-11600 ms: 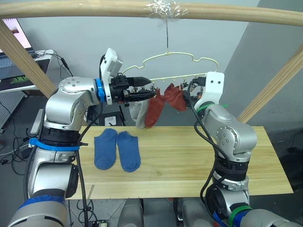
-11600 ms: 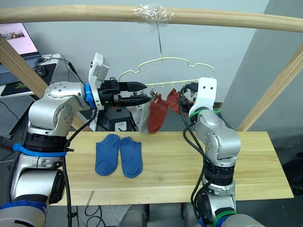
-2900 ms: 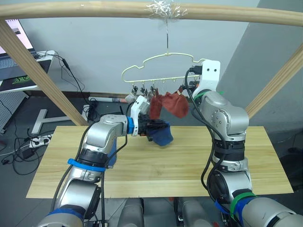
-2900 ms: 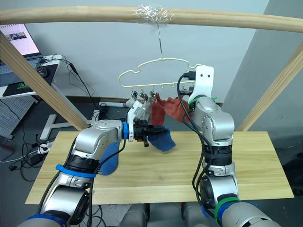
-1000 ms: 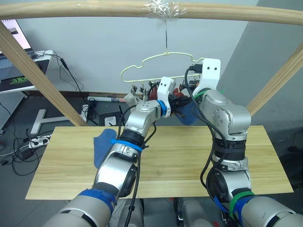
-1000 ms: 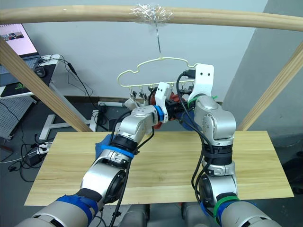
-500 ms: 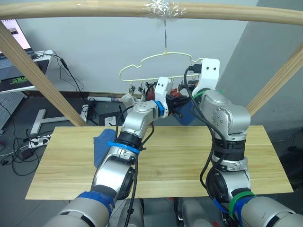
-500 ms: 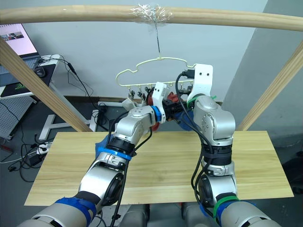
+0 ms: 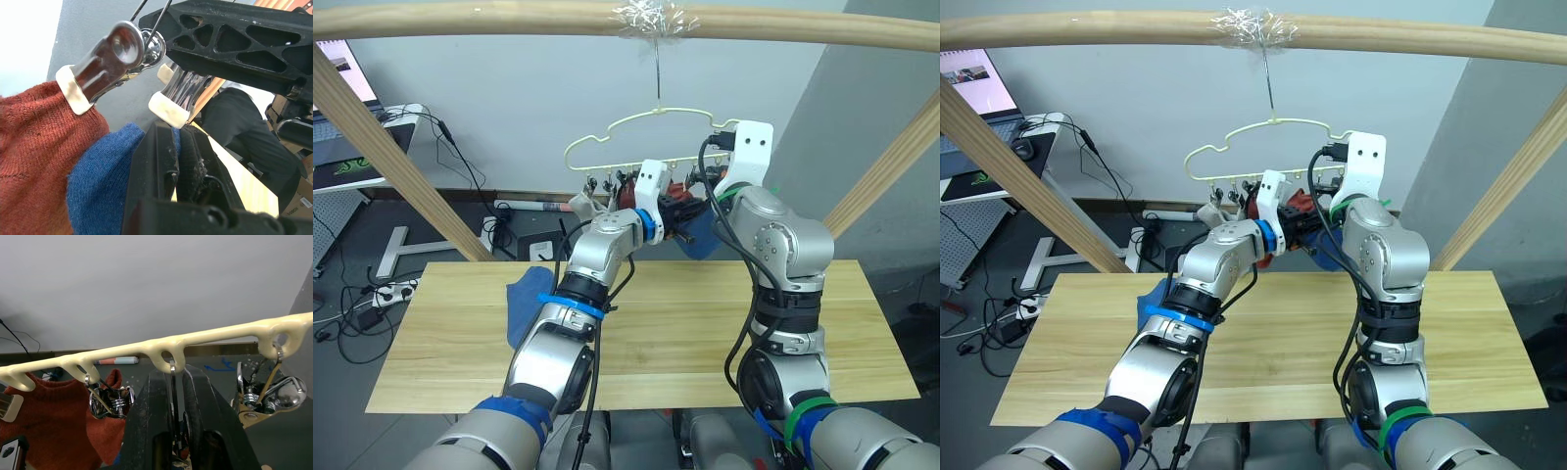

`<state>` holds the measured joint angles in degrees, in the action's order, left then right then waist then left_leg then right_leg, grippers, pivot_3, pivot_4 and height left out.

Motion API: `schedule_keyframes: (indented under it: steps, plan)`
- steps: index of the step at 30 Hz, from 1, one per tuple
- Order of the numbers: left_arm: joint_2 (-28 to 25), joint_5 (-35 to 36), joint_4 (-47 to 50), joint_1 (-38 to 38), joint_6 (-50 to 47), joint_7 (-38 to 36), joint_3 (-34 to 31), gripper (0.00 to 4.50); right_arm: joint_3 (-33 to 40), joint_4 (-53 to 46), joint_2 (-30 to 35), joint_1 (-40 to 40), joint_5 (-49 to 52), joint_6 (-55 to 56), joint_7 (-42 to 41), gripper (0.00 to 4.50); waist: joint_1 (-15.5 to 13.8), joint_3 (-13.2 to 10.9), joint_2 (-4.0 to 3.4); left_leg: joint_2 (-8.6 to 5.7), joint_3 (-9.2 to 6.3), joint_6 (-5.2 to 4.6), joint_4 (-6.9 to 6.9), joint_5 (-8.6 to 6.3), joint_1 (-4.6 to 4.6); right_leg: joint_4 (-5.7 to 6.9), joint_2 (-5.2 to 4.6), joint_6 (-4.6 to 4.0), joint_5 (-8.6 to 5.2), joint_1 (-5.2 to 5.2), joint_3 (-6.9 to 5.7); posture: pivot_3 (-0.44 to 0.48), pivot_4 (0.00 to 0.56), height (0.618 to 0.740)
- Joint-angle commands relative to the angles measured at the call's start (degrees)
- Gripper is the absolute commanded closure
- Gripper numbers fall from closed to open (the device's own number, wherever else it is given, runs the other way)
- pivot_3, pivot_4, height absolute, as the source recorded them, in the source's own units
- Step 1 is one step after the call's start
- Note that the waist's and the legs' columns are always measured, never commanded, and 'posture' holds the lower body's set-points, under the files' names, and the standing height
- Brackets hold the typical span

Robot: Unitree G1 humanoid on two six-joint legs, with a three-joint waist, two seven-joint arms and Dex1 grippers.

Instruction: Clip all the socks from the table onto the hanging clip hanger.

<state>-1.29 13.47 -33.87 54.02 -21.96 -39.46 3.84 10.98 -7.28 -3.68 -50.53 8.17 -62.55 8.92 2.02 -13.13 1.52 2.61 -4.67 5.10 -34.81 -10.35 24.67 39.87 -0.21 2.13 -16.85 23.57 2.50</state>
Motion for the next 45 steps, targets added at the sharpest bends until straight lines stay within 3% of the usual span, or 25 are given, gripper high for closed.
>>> schedule_keyframes:
  steps: [1,8,9,12,15,23,36,45]
  plan:
    - [0.35,1.36,2.26,1.82,0.87,-0.26,-1.4,4.21,0.33,-2.15,-0.37,-0.86,1.03,-0.81,-0.03,2.71,-0.01,0.0,0.0,0.0,0.0,0.0,0.0,0.0,0.0,0.0,0.0,0.0,0.0,0.0,0.0,-0.005,0.199,0.74]
    - [0.31,1.41,2.29,1.83,0.62,-0.34,-1.69,4.21,0.48,-2.04,-0.4,-0.96,0.8,-0.63,0.12,0.19,0.0,0.0,-0.01,0.0,0.0,0.0,0.0,0.0,0.0,0.0,0.0,0.0,0.0,0.0,0.0,-0.003,0.198,0.74]
    - [0.28,1.45,2.44,1.76,0.44,-0.44,-1.65,4.21,0.44,-2.07,-0.38,-0.95,0.68,-0.56,0.22,0.04,0.0,0.0,-0.01,0.0,0.0,0.0,0.0,0.0,0.0,0.0,0.0,0.0,0.0,0.0,0.0,-0.003,0.198,0.74]
    - [-0.26,1.15,3.23,1.21,-0.42,-1.32,-0.85,4.21,0.37,-2.09,-0.24,-0.94,0.49,-0.42,0.3,0.04,0.01,0.0,-0.01,0.0,0.0,0.0,0.0,0.0,0.0,0.0,0.0,0.0,0.0,0.0,0.0,-0.005,0.198,0.74]
    - [-0.78,1.63,4.16,0.6,-1.81,-2.19,-0.86,3.65,0.3,-2.04,-0.12,-0.97,0.39,-0.33,0.23,0.0,0.02,0.0,-0.01,0.0,0.0,0.0,0.0,0.0,0.0,0.0,0.0,0.0,0.0,0.0,0.0,-0.002,0.198,0.74]
    - [-4.36,1.63,10.06,-1.68,-5.79,-5.08,1.01,1.32,-0.16,-2.65,0.38,-0.55,0.56,-0.97,-0.54,0.0,0.08,0.0,-0.01,0.0,0.0,0.0,0.01,0.0,0.0,0.01,0.0,0.0,0.0,0.0,0.0,0.002,0.197,0.74]
    - [-18.75,5.88,28.5,-9.02,-13.86,-15.1,1.9,1.32,-3.33,-21.46,3.01,9.97,2.23,-13.36,-4.68,0.0,0.01,-0.01,-0.02,0.02,-0.04,0.01,0.01,0.0,0.0,0.03,0.0,0.0,0.0,0.01,-0.01,0.017,0.19,0.74]
    - [-28.19,8.81,32.09,-8.91,-9.05,-23.06,-1.07,1.32,-5.71,-30.04,6.52,18.09,0.31,-13.78,-4.28,0.0,0.0,-0.01,-0.02,0.02,-0.04,0.01,0.01,0.0,-0.02,0.02,0.0,0.0,0.0,0.01,-0.01,0.02,0.175,0.74]
